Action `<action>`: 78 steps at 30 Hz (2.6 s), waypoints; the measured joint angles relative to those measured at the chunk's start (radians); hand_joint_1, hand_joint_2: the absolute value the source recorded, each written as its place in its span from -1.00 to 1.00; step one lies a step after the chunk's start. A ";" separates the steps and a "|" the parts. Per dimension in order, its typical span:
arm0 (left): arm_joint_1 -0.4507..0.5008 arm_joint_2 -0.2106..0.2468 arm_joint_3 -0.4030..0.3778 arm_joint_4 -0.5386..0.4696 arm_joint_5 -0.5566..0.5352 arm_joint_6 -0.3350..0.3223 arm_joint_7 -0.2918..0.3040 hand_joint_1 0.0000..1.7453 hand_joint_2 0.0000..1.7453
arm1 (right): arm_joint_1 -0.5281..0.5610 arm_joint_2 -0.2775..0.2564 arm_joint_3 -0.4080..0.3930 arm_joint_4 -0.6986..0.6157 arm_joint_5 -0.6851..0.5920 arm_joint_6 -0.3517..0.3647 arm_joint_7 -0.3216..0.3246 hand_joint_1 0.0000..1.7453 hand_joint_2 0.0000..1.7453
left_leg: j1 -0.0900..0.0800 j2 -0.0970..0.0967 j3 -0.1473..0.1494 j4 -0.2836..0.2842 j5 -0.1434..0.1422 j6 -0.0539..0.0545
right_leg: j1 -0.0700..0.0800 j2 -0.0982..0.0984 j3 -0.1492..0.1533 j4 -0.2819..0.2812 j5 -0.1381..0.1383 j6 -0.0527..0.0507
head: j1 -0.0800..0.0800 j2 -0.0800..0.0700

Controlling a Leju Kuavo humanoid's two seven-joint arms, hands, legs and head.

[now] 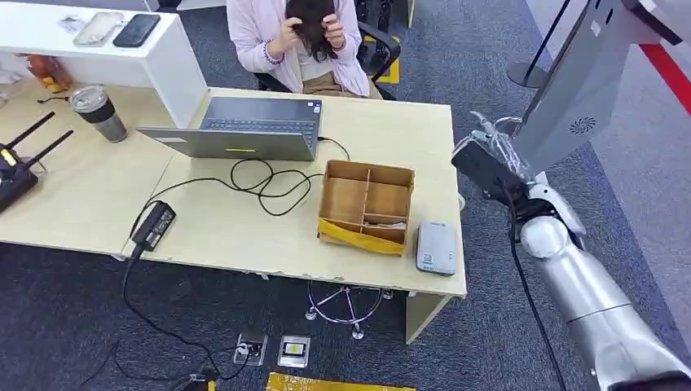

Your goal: Pass the card to the sensor for recognition and then transmit it.

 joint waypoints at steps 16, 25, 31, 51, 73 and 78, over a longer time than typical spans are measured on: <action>-0.034 -0.002 -0.036 0.000 0.007 -0.001 0.021 -1.00 -1.00 | -0.182 0.168 0.018 0.325 0.056 -0.001 -0.087 1.00 1.00 | 0.000 -0.001 0.000 0.000 0.000 0.000 | 0.000 0.000 0.000 0.000 0.000 0.000 | 0.000 0.000; -0.037 -0.002 -0.040 0.000 0.014 -0.002 0.024 -1.00 -1.00 | -0.208 0.216 0.022 0.432 0.055 0.000 -0.079 1.00 1.00 | 0.000 0.000 0.000 0.000 0.000 0.000 | 0.000 0.000 0.000 0.000 0.000 0.000 | 0.000 0.000; -0.037 -0.001 -0.046 0.000 0.012 -0.002 0.033 -1.00 -1.00 | -0.216 0.231 0.023 0.468 0.056 0.000 -0.079 1.00 1.00 | 0.001 0.000 0.000 0.000 0.000 0.000 | 0.001 0.000 0.000 0.000 0.000 0.000 | 0.000 0.000; -0.045 0.000 -0.055 0.000 0.003 -0.016 0.043 -1.00 -1.00 | -0.218 0.253 0.023 0.512 0.069 -0.022 -0.079 -0.60 1.00 | 0.001 0.000 0.000 0.000 0.000 -0.001 | 0.001 0.000 0.000 0.000 0.000 0.000 | 0.000 0.000; -0.031 0.008 -0.065 0.000 0.045 -0.017 0.039 -1.00 -1.00 | -0.186 0.216 0.022 0.474 0.112 -0.118 -0.086 -1.00 1.00 | 0.001 0.000 0.001 0.000 0.000 -0.001 | 0.001 0.000 0.000 0.000 0.000 0.000 | -0.001 0.000; -0.019 0.011 -0.065 0.000 0.072 -0.014 0.011 -1.00 -1.00 | -0.122 0.145 0.016 0.354 0.144 -0.129 -0.010 -1.00 1.00 | 0.001 0.000 0.001 0.000 0.000 0.000 | 0.001 0.000 0.000 0.000 0.000 0.000 | 0.000 0.000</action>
